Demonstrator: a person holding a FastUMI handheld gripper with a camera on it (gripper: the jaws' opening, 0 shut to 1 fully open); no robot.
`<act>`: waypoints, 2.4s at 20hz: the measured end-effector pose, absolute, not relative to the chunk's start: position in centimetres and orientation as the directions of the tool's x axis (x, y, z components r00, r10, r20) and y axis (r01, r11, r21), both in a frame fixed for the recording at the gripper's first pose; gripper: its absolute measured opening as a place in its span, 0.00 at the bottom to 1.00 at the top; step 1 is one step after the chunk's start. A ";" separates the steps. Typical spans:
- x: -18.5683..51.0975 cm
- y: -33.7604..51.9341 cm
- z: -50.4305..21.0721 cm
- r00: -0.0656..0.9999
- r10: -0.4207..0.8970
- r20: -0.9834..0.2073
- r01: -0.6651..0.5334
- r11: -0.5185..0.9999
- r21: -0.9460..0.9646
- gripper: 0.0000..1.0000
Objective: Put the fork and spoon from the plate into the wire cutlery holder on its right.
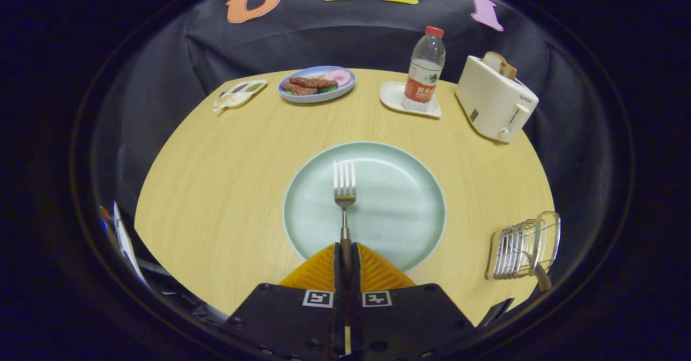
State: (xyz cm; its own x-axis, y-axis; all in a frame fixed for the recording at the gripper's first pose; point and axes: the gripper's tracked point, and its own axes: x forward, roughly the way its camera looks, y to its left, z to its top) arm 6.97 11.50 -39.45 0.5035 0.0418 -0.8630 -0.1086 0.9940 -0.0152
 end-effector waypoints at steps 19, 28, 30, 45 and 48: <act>2.0 -5.6 -29.5 0.598 0.056 -0.799 0.056 0.992 0.112 0.05; -1.4 -12.7 -30.6 0.512 0.016 -0.859 0.175 0.977 0.123 0.05; -2.1 -13.5 -31.1 0.485 0.017 -0.874 0.185 0.975 0.121 0.05; -1.4 -14.5 -31.7 0.473 0.009 -0.881 0.174 0.979 0.104 0.08; -0.9 -14.2 -31.3 0.492 0.028 -0.870 0.179 0.975 0.133 0.13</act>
State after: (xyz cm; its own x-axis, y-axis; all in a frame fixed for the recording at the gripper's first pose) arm -0.91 -14.23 -31.34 0.4918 0.0285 -0.8703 0.1786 0.9749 0.1328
